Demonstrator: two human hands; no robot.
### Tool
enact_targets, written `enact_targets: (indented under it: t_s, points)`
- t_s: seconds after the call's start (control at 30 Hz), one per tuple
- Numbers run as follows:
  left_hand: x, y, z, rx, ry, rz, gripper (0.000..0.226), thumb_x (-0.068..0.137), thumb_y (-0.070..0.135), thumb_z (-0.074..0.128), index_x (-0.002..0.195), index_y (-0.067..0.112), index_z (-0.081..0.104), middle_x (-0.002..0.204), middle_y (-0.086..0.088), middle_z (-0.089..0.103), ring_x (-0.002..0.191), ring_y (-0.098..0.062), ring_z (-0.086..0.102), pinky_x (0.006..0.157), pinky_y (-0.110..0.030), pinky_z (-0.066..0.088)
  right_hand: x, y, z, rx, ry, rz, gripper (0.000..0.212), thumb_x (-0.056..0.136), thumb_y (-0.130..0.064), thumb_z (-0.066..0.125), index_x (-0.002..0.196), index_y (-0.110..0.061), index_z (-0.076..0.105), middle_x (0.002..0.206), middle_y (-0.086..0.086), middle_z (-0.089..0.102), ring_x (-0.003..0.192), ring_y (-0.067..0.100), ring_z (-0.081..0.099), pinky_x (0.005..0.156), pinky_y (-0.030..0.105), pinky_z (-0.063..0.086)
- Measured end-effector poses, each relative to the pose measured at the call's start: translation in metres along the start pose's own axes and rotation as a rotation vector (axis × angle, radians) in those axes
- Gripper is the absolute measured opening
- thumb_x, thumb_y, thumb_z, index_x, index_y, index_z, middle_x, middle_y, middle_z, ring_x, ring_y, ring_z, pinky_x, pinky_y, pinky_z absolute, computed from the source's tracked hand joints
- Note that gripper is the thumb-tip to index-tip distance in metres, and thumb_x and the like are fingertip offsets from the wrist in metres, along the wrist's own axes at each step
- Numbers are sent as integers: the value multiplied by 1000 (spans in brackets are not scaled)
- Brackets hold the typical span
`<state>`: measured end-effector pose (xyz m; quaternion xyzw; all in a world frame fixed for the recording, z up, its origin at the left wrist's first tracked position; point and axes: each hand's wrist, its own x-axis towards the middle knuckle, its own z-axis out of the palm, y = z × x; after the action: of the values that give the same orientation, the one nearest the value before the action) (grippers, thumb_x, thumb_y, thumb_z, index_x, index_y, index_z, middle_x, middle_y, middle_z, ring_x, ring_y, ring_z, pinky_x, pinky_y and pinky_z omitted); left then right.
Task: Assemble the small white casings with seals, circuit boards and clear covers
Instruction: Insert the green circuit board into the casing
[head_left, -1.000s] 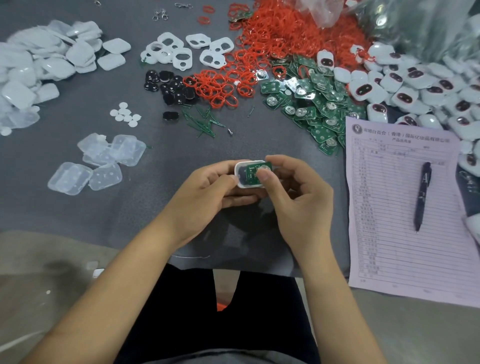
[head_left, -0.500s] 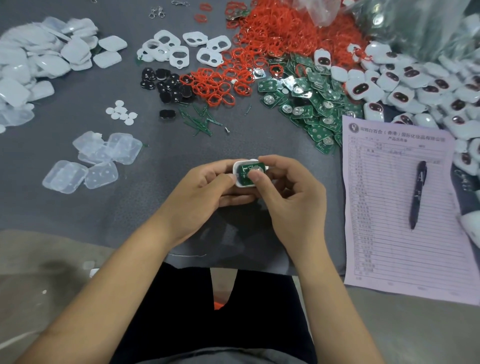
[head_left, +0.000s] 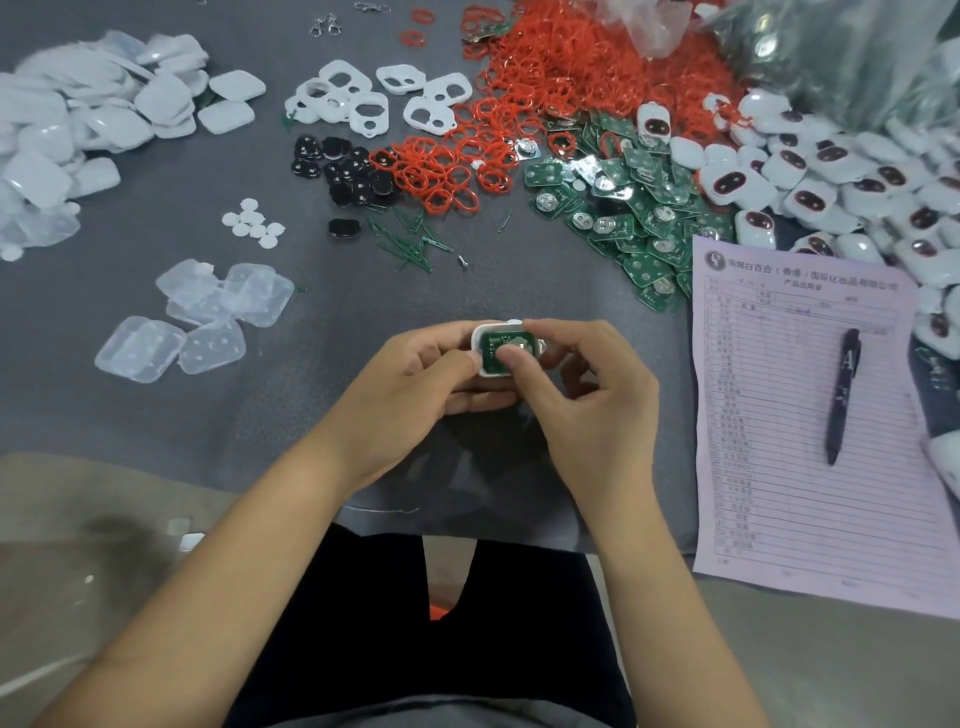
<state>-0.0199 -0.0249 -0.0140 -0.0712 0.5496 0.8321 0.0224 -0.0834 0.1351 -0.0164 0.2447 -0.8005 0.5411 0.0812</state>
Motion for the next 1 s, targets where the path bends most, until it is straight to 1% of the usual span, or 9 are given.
enact_targets:
  t_s: [0.2,0.3,0.4,0.6,0.7,0.77,0.83,0.9,1.0]
  points:
    - [0,-2,-2,14,-11,19,43,107,2,39,126,18,74,128,-11,72,121,-25,69,93,-29,58,-1,-4,0,-66,30,13,18,86,-24,86,103,-20,81,83,-7,67,71,12,60,66,18,42]
    - [0,-3,-3,24,-16,24,43,107,0,38,127,17,73,128,-10,73,121,-24,69,93,-29,58,-2,-7,0,-71,40,27,19,86,-25,86,103,-21,80,83,-8,69,70,13,60,64,25,46]
    - [0,-4,-4,42,-31,25,43,108,1,37,133,15,69,131,-11,71,124,-26,67,95,-30,57,-3,-8,0,-80,49,43,16,85,-28,86,98,-23,78,84,-9,69,70,14,61,63,31,49]
    - [0,-5,-5,38,-30,32,46,108,1,37,131,19,72,131,-10,71,123,-26,68,94,-29,57,-2,-9,0,-95,37,49,11,86,-28,86,94,-23,79,83,-9,67,70,14,60,61,31,47]
    - [1,-5,-5,44,-18,35,43,107,2,38,132,17,71,131,-11,71,124,-27,67,96,-31,57,-2,-10,0,-109,10,55,12,87,-31,84,96,-25,78,85,-10,65,74,14,62,63,34,48]
    - [1,-5,-5,51,-11,38,42,107,3,38,132,14,70,131,-12,71,125,-28,66,97,-32,57,-2,-11,0,-130,-3,58,13,87,-31,84,97,-26,77,87,-11,65,77,11,62,65,35,50]
    - [1,-4,-4,53,-4,37,42,106,2,38,133,13,69,130,-12,71,124,-28,67,97,-31,57,-2,-12,1,-145,-10,62,12,87,-27,83,98,-26,76,88,-11,63,77,8,60,67,38,51]
    - [0,-4,-4,65,8,38,42,107,1,38,134,12,67,129,-12,72,122,-28,68,95,-30,57,-2,-12,1,-153,-12,70,11,87,-25,81,96,-27,76,87,-11,63,76,9,59,66,42,52]
    - [-1,-4,-2,98,20,38,42,108,-2,37,134,11,66,128,-9,73,121,-25,69,93,-27,57,-2,-13,1,-162,-9,74,10,87,-25,81,94,-27,75,87,-11,63,75,8,59,66,43,52]
